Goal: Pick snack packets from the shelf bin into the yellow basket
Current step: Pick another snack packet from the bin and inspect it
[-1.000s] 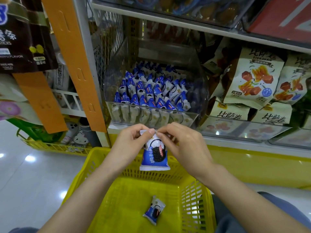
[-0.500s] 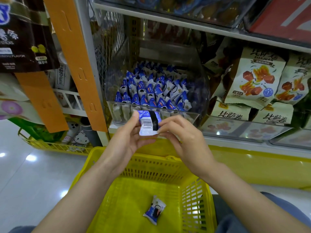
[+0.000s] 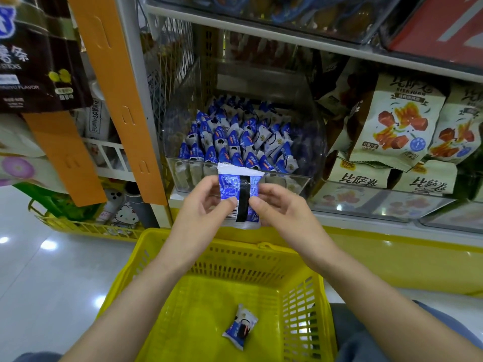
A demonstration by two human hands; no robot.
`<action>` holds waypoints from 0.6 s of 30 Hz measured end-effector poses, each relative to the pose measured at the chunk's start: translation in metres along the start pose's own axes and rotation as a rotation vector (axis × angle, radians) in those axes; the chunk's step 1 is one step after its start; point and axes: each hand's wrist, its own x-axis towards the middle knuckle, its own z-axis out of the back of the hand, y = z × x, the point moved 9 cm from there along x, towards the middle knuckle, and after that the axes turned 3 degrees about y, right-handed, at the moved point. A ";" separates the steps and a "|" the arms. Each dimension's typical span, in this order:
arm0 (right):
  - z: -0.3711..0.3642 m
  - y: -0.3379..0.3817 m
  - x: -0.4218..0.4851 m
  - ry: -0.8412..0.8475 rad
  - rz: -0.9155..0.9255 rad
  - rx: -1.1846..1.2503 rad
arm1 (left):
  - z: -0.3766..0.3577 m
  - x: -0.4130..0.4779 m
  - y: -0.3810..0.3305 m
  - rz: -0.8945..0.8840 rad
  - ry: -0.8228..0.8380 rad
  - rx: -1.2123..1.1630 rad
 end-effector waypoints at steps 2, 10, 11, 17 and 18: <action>-0.001 -0.002 0.000 0.012 -0.024 0.040 | 0.006 0.000 -0.001 -0.044 -0.053 0.111; -0.005 -0.017 -0.001 0.006 -0.122 0.312 | -0.003 -0.007 -0.014 -0.243 -0.017 0.432; -0.006 -0.017 -0.002 0.017 -0.126 0.326 | -0.003 -0.006 -0.015 -0.243 -0.005 0.418; -0.004 -0.015 -0.001 0.031 -0.110 0.265 | -0.003 -0.003 -0.021 -0.270 0.069 0.417; -0.005 -0.014 -0.001 0.035 -0.107 0.261 | -0.003 -0.003 -0.021 -0.280 0.074 0.446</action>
